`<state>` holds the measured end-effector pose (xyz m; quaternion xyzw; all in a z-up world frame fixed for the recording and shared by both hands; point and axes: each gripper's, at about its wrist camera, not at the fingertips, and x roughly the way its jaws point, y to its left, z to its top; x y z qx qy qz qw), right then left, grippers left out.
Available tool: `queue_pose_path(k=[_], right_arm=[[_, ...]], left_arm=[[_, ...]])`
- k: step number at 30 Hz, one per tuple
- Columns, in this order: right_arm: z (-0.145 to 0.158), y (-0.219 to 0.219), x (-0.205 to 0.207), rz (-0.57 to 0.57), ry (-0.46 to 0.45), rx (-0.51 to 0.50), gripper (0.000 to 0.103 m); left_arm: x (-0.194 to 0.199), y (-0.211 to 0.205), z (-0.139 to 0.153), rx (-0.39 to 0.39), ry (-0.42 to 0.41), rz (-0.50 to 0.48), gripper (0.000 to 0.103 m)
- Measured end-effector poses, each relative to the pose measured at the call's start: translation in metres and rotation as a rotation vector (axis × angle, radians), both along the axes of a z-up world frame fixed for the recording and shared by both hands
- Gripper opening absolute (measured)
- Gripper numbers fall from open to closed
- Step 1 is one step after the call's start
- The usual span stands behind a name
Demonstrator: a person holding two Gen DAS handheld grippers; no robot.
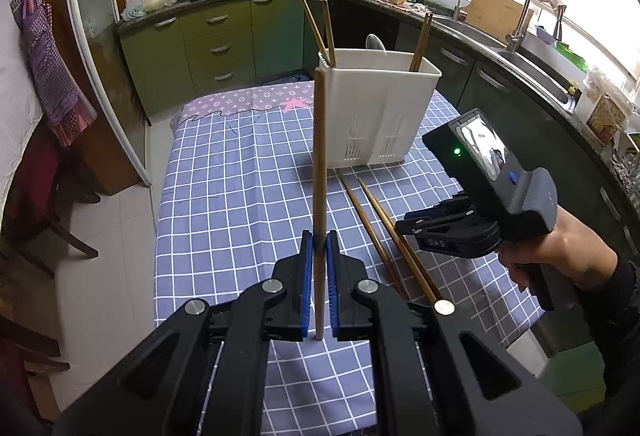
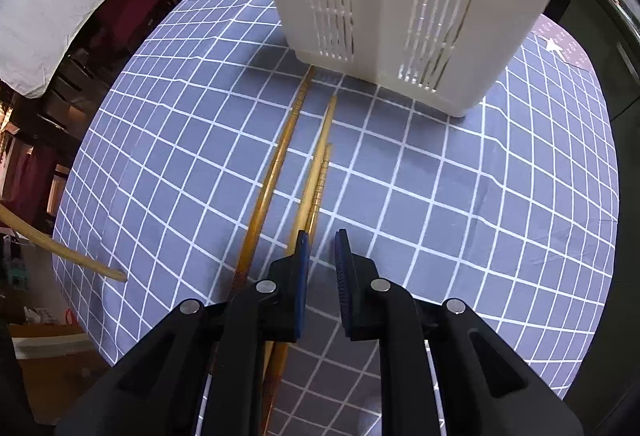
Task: Organize utensils
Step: 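Grasp a wooden chopstick with the left gripper while the right gripper grasps another, then lift both chopsticks over the white caddy and open both grippers to drop them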
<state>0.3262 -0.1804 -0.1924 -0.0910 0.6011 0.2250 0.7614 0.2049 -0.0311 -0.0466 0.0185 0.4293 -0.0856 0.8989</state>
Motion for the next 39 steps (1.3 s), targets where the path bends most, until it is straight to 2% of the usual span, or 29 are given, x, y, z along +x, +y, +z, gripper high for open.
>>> queue_pose_path(k=[9,15,17,20,25,31,36,39], right_arm=[[-0.005,0.012,-0.004,0.025,-0.011,-0.092,0.014],[-0.006,0.022,-0.007,0.046,-0.016,-0.096,0.014],[-0.006,0.025,-0.006,0.050,-0.016,-0.101,0.009],[0.001,0.024,-0.010,0.049,-0.054,-0.099,0.007],[0.039,0.003,-0.023,0.016,-0.138,-0.005,0.007],[0.106,-0.045,-0.057,-0.062,-0.316,0.141,0.007],[0.138,-0.085,-0.086,-0.118,-0.420,0.203,0.007],[0.140,-0.098,-0.100,-0.137,-0.446,0.209,0.007]], left_arm=[[-0.001,0.002,0.001,0.004,-0.002,-0.005,0.007],[0.000,0.001,0.000,0.011,-0.005,-0.008,0.007],[0.000,0.001,0.000,0.013,-0.005,-0.008,0.007],[-0.001,0.000,0.000,0.014,-0.005,-0.012,0.007],[0.000,-0.002,0.000,0.020,-0.002,-0.018,0.007],[-0.001,-0.004,0.000,0.025,-0.003,-0.019,0.007],[-0.001,-0.001,0.000,0.030,-0.007,-0.011,0.007],[-0.002,-0.001,0.000,0.030,-0.010,-0.008,0.007]])
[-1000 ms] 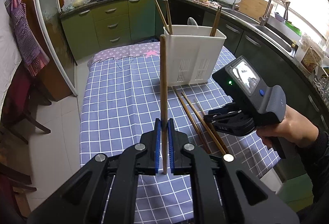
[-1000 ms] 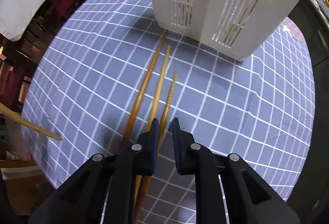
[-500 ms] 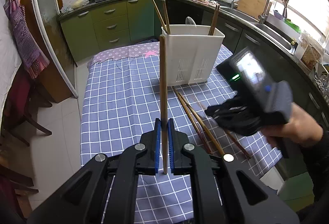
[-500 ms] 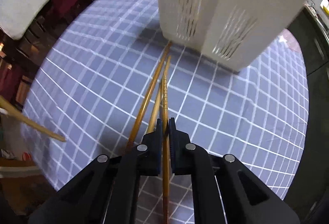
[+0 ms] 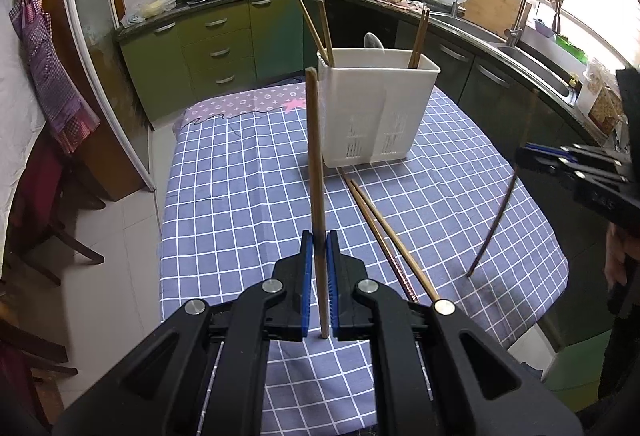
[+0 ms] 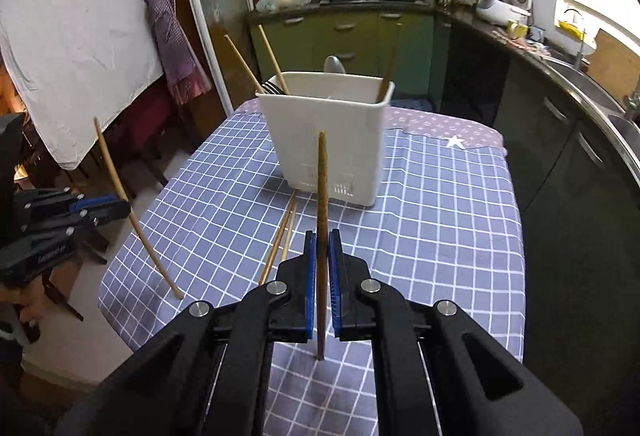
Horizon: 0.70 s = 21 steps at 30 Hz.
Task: Organize utensils
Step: 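Lift both chopsticks over the white caddy and open both grippers to drop them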
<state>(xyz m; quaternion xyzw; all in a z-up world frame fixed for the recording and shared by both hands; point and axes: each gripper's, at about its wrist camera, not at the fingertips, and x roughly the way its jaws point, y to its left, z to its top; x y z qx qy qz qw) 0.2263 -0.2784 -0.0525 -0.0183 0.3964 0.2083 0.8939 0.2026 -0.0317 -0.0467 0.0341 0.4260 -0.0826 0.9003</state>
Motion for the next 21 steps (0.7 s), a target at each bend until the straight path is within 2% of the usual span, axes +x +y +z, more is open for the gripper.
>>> queue_pose_path(k=[11,21], right_arm=[[0.000,-0.014,-0.020,-0.003,-0.003,0.047,0.007],[-0.004,-0.018,-0.020,-0.003,0.001,0.063,0.007]], left_arm=[[-0.002,-0.004,0.004,0.005,0.002,-0.007,0.007],[0.006,-0.011,0.023,-0.001,-0.021,-0.021,0.007]])
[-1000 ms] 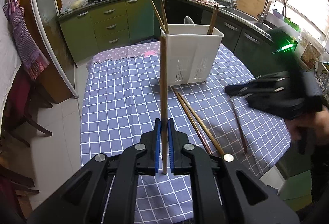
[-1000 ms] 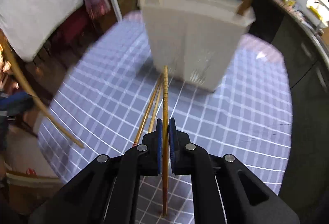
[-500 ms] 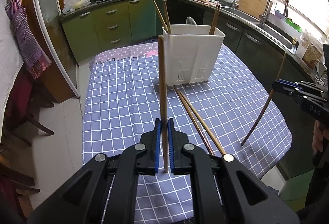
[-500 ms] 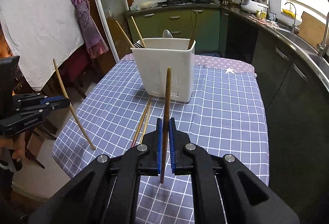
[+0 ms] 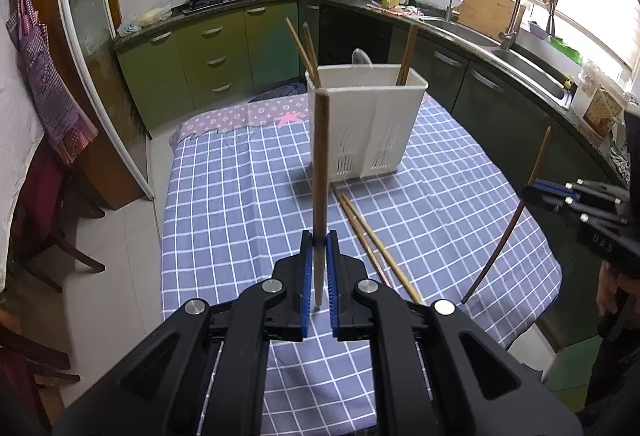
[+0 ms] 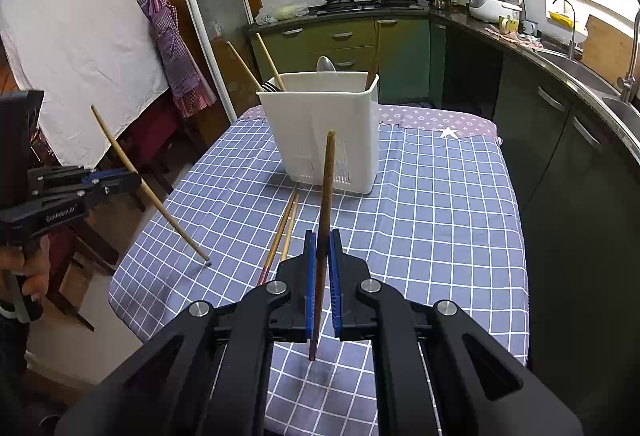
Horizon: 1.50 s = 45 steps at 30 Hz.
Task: Organize utensils
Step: 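Lift both chopsticks over the white caddy and open both grippers to drop them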
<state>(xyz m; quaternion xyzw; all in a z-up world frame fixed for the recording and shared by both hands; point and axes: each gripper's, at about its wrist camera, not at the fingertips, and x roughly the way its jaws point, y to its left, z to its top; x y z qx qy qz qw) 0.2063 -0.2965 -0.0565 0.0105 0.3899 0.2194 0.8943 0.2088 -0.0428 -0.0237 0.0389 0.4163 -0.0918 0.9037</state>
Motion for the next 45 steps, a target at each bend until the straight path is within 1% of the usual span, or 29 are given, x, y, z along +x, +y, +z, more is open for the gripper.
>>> queue_pose_path(k=[4,9,13,15,19,21,24,26,29,32,33,34,35,36,38,42,45], right_arm=[[0.000,-0.002,-0.001,-0.003,0.000,0.008,0.007],[-0.001,-0.003,-0.003,0.002,-0.004,0.015,0.007],[-0.001,-0.006,-0.005,0.002,-0.007,0.027,0.007],[-0.002,-0.008,-0.004,0.001,-0.008,0.033,0.007],[-0.002,-0.011,-0.005,0.005,-0.008,0.046,0.007],[-0.003,-0.012,-0.006,0.010,-0.009,0.051,0.007],[-0.005,-0.014,-0.007,0.013,-0.008,0.065,0.007],[-0.005,-0.015,-0.007,0.013,-0.008,0.072,0.007],[-0.005,-0.015,-0.007,0.017,-0.005,0.076,0.007],[-0.004,-0.014,-0.007,0.020,-0.004,0.074,0.007],[-0.002,-0.013,-0.006,0.020,-0.006,0.072,0.007],[0.000,-0.012,-0.005,0.021,-0.009,0.072,0.007],[0.002,-0.012,-0.005,0.022,-0.011,0.075,0.007],[0.006,-0.011,-0.003,0.023,-0.015,0.078,0.007],[0.016,-0.009,0.001,0.025,-0.032,0.078,0.007],[0.053,-0.004,0.019,0.009,-0.100,0.076,0.007],[0.086,-0.004,0.040,-0.014,-0.158,0.109,0.007]], left_arm=[[0.009,-0.005,0.021,-0.013,-0.018,-0.015,0.007],[0.028,-0.018,0.069,-0.016,-0.071,-0.041,0.007],[0.048,-0.033,0.112,-0.020,-0.142,-0.049,0.007],[0.060,-0.041,0.127,-0.033,-0.172,-0.052,0.007],[0.087,-0.055,0.146,-0.045,-0.236,-0.031,0.007],[0.101,-0.061,0.147,-0.039,-0.245,-0.020,0.007],[0.126,-0.070,0.135,-0.008,-0.252,0.012,0.007],[0.142,-0.072,0.123,-0.002,-0.228,0.026,0.007],[0.161,-0.071,0.097,0.005,-0.162,0.045,0.007],[0.169,-0.069,0.076,0.019,-0.103,0.055,0.007],[0.170,-0.068,0.071,0.020,-0.089,0.049,0.009],[0.168,-0.067,0.069,0.021,-0.084,0.047,0.012],[0.165,-0.064,0.068,0.019,-0.084,0.048,0.019],[0.161,-0.061,0.069,0.007,-0.085,0.049,0.030],[0.148,-0.053,0.074,-0.014,-0.099,0.043,0.038],[0.117,-0.044,0.088,-0.021,-0.143,0.028,0.038],[0.090,-0.032,0.093,-0.034,-0.154,0.022,0.040]])
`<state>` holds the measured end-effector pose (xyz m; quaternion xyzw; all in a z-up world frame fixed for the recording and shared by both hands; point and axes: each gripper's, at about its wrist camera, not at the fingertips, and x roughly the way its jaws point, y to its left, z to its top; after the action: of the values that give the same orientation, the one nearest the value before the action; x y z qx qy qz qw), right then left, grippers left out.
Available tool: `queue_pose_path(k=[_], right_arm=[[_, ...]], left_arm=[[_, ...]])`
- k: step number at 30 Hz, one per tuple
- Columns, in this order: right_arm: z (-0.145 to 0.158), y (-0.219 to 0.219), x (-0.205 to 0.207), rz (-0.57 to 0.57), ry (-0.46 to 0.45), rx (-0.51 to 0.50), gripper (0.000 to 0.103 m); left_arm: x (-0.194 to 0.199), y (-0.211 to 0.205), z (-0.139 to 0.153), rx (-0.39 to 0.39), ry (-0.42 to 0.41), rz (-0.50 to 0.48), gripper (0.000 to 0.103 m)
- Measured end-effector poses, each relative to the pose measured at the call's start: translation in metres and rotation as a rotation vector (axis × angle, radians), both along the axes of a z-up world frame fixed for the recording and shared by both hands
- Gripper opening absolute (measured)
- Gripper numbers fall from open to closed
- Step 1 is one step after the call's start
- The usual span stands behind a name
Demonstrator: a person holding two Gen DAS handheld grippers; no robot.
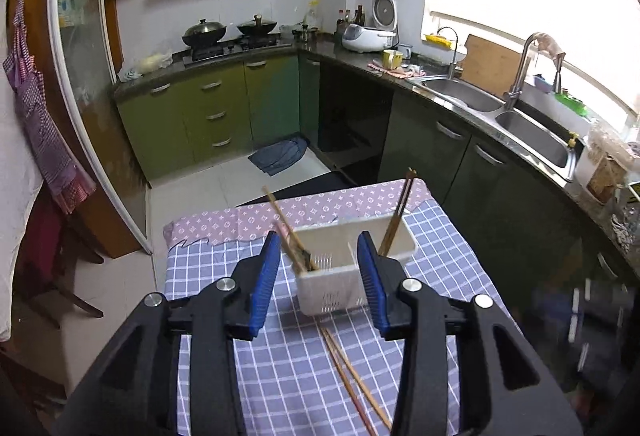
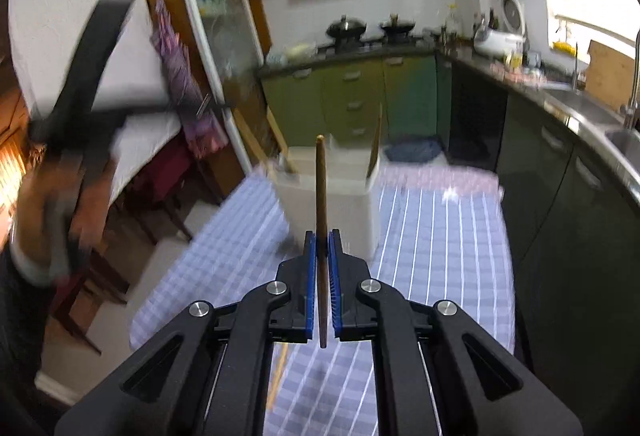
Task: Organize utensils
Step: 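Lift both chopsticks over the white caddy and open both grippers to drop them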
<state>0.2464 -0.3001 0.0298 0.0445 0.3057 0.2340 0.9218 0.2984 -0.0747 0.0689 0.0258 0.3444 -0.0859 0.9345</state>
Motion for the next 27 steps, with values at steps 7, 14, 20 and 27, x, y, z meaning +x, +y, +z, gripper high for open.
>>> queue_pose_path(k=[7,14,20,27], right_arm=[[0.063,0.003,0.057,-0.095,-0.127,0.108,0.007],[0.044,0.033,0.123,-0.155,-0.059,0.017,0.007],[-0.002,0.050,0.139,-0.136,0.038,-0.058,0.008],[0.006,0.034,0.093,-0.115,-0.032,-0.050,0.017]], left_arm=[[-0.046,0.026,-0.014,0.012,0.036,-0.017,0.044],[-0.056,0.037,-0.044,0.033,0.116,-0.016,0.045],[-0.037,0.035,-0.083,0.031,0.229,-0.010,0.045],[-0.009,0.016,-0.140,0.027,0.392,-0.002,0.045]])
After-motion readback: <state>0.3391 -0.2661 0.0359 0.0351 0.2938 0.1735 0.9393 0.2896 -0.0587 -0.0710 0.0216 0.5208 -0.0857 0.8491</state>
